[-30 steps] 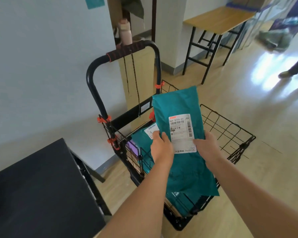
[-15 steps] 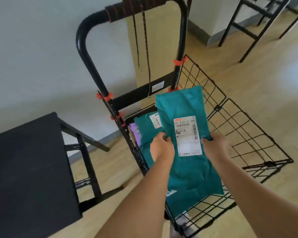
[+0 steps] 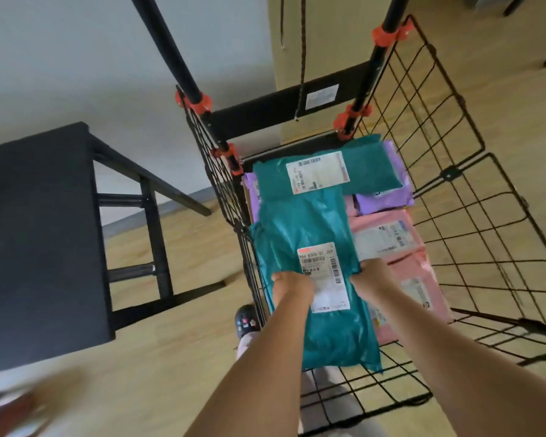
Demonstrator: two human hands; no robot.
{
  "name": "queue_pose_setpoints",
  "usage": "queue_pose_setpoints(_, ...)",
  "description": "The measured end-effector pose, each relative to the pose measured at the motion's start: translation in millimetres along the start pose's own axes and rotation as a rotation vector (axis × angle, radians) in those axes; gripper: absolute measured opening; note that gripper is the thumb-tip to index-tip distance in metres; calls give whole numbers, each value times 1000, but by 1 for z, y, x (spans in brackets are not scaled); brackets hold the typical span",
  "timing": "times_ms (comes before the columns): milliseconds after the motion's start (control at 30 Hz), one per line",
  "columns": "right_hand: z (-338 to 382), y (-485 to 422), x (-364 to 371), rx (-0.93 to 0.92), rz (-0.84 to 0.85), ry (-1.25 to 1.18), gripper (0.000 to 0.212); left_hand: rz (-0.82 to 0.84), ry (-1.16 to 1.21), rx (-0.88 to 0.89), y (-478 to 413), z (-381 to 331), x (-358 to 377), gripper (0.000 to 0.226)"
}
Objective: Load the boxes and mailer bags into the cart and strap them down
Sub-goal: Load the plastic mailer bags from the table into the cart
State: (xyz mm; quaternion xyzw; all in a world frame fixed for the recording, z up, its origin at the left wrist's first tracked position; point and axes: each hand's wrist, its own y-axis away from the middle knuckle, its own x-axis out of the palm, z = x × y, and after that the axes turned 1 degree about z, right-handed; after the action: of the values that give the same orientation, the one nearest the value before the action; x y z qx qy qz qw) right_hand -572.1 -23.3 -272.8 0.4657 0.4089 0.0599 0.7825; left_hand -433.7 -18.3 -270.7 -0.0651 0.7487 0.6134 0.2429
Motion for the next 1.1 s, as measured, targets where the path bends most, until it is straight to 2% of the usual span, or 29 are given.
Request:
queue_pose_setpoints(100, 6, -5, 10, -22, 63, 126, 14, -40, 107, -97, -7, 8, 2, 70)
queue_pose_setpoints(200, 13, -9, 20, -45, 108, 205, 11, -49, 116, -135, -15, 12, -2, 74)
queue_pose_setpoints(400, 15, -14, 32, 21, 161, 215, 16, -25, 71, -159, -23, 10, -2, 74)
queue_pose_setpoints(533, 10, -12, 37, 25, 168, 167, 30, -33, 25, -172, -20, 10, -1, 87)
queue_pose_setpoints(633, 9, -5, 37, -121, 32, 166, 44, -67, -29, -107, -17, 12, 1, 90)
queue_pose_setpoints(700, 10, -3, 36, -275, -60, 285, 57, -110, -35, -51, -13, 13, 3, 76)
queue_pose_setpoints(767, 18, -4, 32, -420, -172, 375, 66, -187, -107, 103, -9, 12, 7, 56)
queue_pose_setpoints(833, 29, -8, 29, -548, -263, 380, 71, -271, -294, 319, -10, 8, 10, 55)
queue_pose_setpoints(900, 39, -16, 27, -625, -240, 438, 80, -348, -498, 495, -17, -2, 7, 63)
queue_pose_setpoints(967, 47, -27, 30, -648, -130, 547, 86, -375, -667, 587, -31, -13, 1, 80)
queue_pose_setpoints(1033, 49, -37, 31, -597, -24, 599, 91, -325, -780, 583, -45, -24, -6, 97)
queue_pose_setpoints(1100, 47, -44, 33, -517, 56, 600, 95, -242, -840, 540, -56, -30, -8, 102)
